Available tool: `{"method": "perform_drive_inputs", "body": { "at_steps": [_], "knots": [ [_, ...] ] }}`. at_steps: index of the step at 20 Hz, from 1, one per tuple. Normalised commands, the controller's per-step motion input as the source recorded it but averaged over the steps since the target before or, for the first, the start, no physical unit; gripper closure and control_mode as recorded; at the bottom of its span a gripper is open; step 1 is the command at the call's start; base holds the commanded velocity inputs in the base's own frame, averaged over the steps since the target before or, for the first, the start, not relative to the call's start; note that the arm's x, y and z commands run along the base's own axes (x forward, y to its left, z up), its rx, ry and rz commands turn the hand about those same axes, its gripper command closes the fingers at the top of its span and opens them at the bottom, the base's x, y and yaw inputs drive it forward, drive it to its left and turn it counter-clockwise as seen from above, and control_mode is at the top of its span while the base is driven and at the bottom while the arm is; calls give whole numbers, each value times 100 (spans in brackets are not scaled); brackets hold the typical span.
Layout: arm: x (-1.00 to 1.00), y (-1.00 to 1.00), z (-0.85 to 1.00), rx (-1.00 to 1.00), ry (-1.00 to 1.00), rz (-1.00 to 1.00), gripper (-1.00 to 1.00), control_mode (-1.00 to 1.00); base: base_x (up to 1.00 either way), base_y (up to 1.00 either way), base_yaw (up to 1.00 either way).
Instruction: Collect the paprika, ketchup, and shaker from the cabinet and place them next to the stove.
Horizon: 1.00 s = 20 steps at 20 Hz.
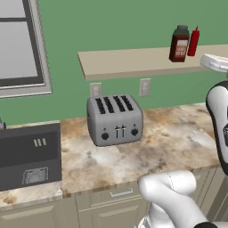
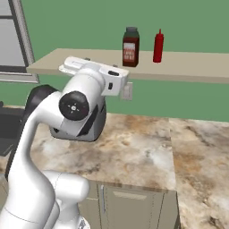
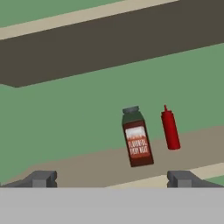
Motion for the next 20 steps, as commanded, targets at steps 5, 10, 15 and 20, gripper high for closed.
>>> {"method": "perform_drive_inputs", "body": {
  "at_steps": [5, 10, 15, 20],
  "knots": [
    [10, 0, 1, 0, 0, 0, -100, -100, 0, 0, 0],
    [23, -20, 7, -1, 6, -1, -100, -100, 0, 0, 0],
    [27, -21, 22, -12, 1, -4, -100, -100, 0, 0, 0],
    [31, -11, 23, -12, 0, 0, -100, -100, 0, 0, 0]
  ]
}}
